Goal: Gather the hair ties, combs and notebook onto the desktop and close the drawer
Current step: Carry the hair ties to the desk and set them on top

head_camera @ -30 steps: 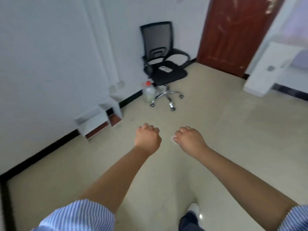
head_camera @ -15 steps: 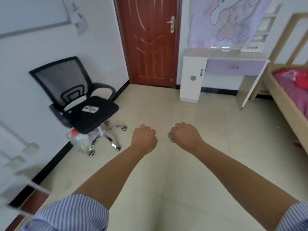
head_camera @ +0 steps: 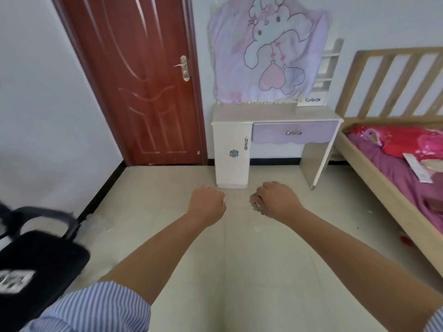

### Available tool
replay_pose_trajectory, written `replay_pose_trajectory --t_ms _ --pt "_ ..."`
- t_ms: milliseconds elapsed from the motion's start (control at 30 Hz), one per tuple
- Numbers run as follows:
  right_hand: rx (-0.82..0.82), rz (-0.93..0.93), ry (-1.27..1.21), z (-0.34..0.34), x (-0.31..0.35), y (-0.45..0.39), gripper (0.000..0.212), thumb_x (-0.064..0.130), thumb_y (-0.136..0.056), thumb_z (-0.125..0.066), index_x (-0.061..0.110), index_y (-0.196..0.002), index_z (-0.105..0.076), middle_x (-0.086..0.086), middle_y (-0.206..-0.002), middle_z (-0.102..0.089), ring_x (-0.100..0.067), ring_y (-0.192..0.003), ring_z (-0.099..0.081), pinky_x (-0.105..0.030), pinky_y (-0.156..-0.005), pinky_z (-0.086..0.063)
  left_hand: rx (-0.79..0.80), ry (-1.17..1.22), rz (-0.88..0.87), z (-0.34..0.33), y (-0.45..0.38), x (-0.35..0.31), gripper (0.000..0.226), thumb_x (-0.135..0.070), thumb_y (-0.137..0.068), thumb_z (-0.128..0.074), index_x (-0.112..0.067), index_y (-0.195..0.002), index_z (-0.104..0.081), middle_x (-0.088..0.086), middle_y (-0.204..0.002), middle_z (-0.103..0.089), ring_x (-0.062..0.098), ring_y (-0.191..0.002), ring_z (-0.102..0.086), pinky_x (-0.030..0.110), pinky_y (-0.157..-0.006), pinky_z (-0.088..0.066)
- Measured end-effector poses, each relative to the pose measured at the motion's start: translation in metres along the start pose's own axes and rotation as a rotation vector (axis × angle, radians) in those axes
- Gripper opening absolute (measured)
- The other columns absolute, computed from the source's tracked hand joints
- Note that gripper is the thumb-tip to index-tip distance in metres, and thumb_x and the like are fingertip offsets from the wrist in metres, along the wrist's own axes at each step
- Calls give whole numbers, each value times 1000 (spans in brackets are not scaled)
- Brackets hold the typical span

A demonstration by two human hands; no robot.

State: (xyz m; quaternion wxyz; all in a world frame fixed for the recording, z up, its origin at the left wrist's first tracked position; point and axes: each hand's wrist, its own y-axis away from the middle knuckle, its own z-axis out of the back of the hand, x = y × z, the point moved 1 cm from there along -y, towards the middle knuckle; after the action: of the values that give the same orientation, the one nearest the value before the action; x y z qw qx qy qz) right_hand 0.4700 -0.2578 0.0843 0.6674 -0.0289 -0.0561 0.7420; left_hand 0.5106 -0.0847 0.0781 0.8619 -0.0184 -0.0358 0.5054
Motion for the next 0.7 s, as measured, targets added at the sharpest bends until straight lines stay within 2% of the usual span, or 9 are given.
replay_pose_trajectory --t_ms 100,233,367,500,600,700 --pt "8 -86 -47 -12 -61 -67 24 21 -93 -46 9 -101 -65 -11 -104 -64 -27 -100 -58 -32 -79 -47 -9 60 -40 -16 -105 -4 26 -20 -93 -41 -5 -94 -63 14 -100 -66 30 -95 -54 36 -77 -46" --pt "71 -148 -184 -25 -143 -173 26 18 -95 -42 12 -85 -65 -14 -103 -64 -28 -93 -62 -30 -71 -47 -39 119 -61 -39 -249 -5 25 -22 -94 -44 -6 -98 -64 14 -102 -67 29 -97 -54 36 -76 -46" --pt "107 -168 -274 -36 -217 -290 30 17 -94 -43 -1 -91 -66 -16 -100 -68 -30 -85 -66 -36 -74 -56 5 125 -33 -50 -386 7 24 -24 -95 -47 -8 -102 -63 13 -108 -65 30 -102 -53 37 -82 -47" --pt "155 -174 -287 -48 -273 -397 27 17 -94 -43 0 -88 -65 -15 -100 -67 -28 -87 -64 -32 -66 -46 22 165 11 -56 -499 27 24 -22 -96 -47 -6 -101 -64 14 -105 -67 30 -100 -55 37 -81 -48" --pt "160 -177 -318 -65 -305 -477 27 15 -93 -44 -4 -87 -62 -18 -95 -65 -31 -88 -63 -33 -68 -47 7 196 56 -69 -579 50 24 -19 -96 -45 -4 -98 -64 16 -102 -68 31 -97 -56 38 -79 -48" --pt "173 -170 -295 -90 -337 -566 25 15 -95 -43 2 -85 -63 -17 -96 -62 -30 -95 -61 -32 -72 -43 -3 214 90 -89 -667 79 23 -17 -96 -44 -3 -99 -63 17 -102 -67 33 -96 -56 37 -81 -47"
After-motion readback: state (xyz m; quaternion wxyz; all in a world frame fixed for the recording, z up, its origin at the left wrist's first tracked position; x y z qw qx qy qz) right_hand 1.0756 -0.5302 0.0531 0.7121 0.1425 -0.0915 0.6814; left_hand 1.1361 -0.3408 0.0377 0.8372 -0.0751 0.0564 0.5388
